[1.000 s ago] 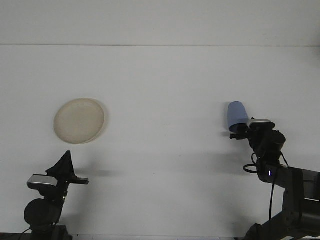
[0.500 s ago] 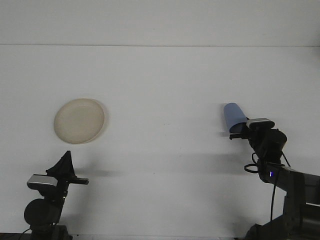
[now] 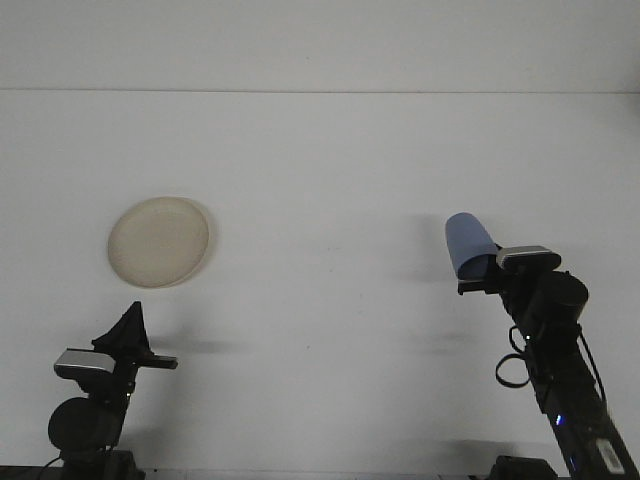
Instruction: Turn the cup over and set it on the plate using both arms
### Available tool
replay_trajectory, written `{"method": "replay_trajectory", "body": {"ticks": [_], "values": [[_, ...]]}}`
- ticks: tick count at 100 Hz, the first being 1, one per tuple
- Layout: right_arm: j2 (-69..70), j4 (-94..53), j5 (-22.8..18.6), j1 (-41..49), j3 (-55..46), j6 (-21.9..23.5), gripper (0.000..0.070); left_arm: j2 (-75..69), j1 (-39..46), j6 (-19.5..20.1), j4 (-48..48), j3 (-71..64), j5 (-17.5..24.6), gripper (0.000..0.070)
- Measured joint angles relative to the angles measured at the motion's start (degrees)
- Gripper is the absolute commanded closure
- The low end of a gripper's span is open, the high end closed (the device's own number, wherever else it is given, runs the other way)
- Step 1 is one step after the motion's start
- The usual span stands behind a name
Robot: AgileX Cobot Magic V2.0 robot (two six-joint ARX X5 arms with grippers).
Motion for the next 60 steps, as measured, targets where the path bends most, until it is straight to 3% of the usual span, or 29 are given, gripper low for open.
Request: {"method": "replay_trajectory", "body": {"ticks": [26, 47, 60], "values": [[-15.32, -25.20, 1.70, 7.87, 2.99, 7.39, 0.0697, 0.00, 0.00, 0.00, 0.00, 0.00, 0.00, 0.0689], [-16.57, -43.82, 8.68, 15.30, 12.00, 12.17, 0.0697, 0.00, 0.00, 0.00, 0.00, 0.00, 0.00, 0.0689], [-14.80, -52.57, 9.33, 19.43, 18.29, 14.56, 0.0698, 0.00, 0.00, 0.00, 0.00, 0.00, 0.00, 0.0689]]}}
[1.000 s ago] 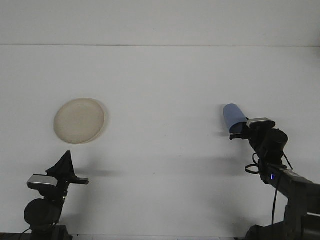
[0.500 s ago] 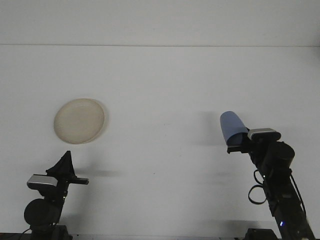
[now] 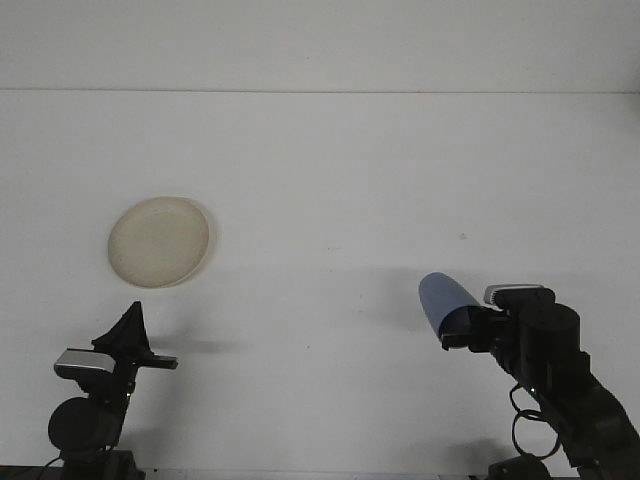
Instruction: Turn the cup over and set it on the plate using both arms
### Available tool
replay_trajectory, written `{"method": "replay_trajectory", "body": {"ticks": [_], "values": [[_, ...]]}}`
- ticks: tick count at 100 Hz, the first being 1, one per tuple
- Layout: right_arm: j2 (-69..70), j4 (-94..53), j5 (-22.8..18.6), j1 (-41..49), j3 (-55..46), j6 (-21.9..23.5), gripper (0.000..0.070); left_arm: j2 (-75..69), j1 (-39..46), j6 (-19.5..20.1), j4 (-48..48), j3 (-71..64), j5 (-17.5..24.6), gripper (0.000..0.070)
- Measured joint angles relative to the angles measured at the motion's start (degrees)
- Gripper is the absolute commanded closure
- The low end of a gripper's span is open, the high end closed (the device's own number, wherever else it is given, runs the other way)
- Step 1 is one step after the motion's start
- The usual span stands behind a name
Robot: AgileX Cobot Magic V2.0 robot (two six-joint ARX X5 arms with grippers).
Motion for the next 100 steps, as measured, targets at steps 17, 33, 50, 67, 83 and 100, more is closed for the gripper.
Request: {"method": "replay_trajectory", "body": {"ticks": [17, 33, 50, 67, 83, 100], "values": [[6.05, -10.99, 0.00, 4.61, 9.33, 3.69, 0.0698, 0.00, 0.00, 0.00, 0.00, 0.00, 0.00, 0.0689], [14.36, -18.47, 0.98, 9.18, 16.28, 7.02, 0.0698, 0.00, 0.00, 0.00, 0.00, 0.00, 0.00, 0.0689], [21.75, -17.73, 1.01, 14.78, 20.87, 8.87, 0.0698, 0.00, 0.00, 0.00, 0.02, 0.00, 0.00, 0.0688], [28.63, -17.53, 1.01, 20.61, 24.65, 9.88, 0.0698, 0.00, 0.00, 0.00, 0.00, 0.00, 0.00, 0.0689], [36.41, -20.02, 0.96, 25.11, 28.59, 10.23, 0.0698, 0.00, 0.00, 0.00, 0.00, 0.00, 0.00, 0.0689], [44.50, -24.26, 0.81, 28.09, 33.40, 10.05, 0.0698, 0.00, 0.00, 0.00, 0.02, 0.00, 0.00, 0.0689]]}}
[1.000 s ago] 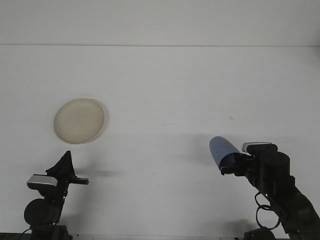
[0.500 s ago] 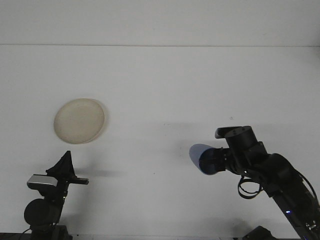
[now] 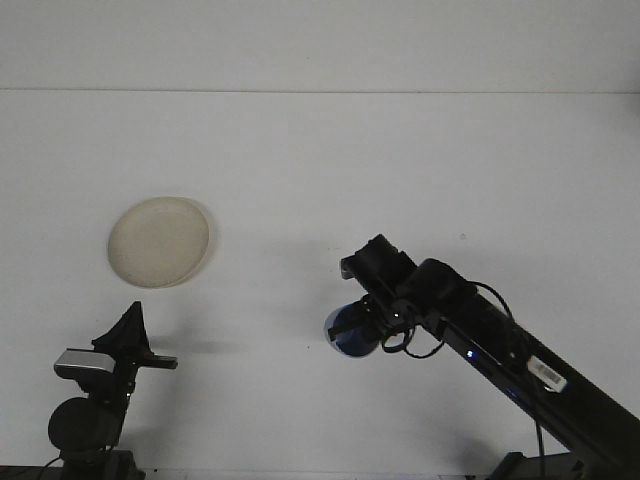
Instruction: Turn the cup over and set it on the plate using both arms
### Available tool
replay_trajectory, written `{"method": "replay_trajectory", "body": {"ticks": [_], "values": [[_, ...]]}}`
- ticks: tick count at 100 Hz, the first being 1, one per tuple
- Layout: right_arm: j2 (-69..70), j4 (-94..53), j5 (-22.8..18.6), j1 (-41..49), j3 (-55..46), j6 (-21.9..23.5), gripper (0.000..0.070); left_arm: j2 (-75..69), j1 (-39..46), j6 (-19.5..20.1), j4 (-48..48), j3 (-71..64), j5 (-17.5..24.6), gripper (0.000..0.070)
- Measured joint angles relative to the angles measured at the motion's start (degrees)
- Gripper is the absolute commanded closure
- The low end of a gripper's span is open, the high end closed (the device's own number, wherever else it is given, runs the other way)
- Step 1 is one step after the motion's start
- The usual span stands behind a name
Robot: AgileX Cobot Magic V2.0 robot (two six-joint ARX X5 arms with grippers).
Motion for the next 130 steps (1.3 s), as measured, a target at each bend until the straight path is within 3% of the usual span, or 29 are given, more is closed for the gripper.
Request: {"method": "replay_trajectory", "body": {"ticks": [42, 130], "values": [[10.34, -3.61, -1.36, 1.42, 3.72, -3.15, 0.0698, 0.00, 0.00, 0.00, 0.00, 0.00, 0.00, 0.0689], [14.60, -2.60, -1.49, 1.55, 3.74, -6.03, 0.0697, 0.00, 0.00, 0.00, -0.02, 0.00, 0.00, 0.0688]]}}
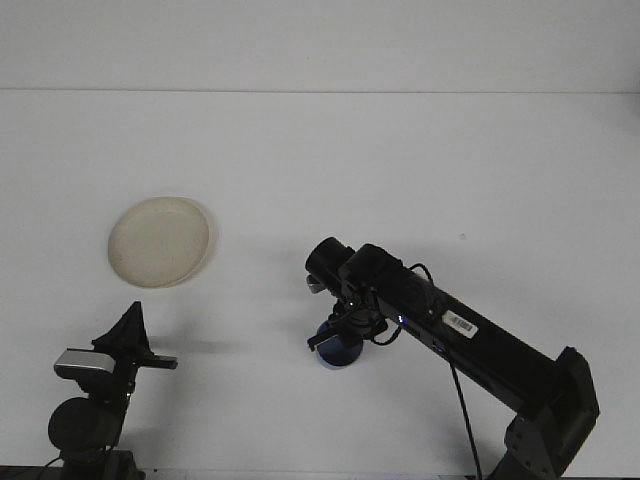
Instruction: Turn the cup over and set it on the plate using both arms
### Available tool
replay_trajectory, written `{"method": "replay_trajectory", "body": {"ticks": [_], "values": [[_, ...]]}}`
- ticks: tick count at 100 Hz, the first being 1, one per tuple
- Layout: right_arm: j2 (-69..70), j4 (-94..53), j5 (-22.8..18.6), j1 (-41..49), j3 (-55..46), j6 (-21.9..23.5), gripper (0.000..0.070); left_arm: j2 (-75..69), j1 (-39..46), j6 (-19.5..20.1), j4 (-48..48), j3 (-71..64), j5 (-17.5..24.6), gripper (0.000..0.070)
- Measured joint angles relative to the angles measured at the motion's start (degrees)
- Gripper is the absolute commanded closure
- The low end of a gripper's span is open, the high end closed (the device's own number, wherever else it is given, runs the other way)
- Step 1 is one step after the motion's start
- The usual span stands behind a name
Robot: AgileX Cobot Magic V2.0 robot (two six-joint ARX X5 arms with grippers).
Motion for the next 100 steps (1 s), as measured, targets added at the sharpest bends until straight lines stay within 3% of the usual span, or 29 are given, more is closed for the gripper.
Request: {"method": "replay_trajectory", "body": {"ticks": [42, 83, 100], "values": [[0.33, 0.44, -0.15, 0.02, 0.04, -0.94, 0.0668, 0.00, 0.00, 0.00, 0.02, 0.00, 0.00, 0.0689], [0.48, 1.92, -0.72, 0.02, 0.07, -1.31, 0.0256, 0.00, 0.00, 0.00, 0.02, 0.00, 0.00, 0.0689], [0.52, 1.20, -1.33, 0.02, 2.49, -1.33, 0.0237, 0.00, 0.00, 0.00, 0.02, 0.00, 0.00, 0.0689]]}}
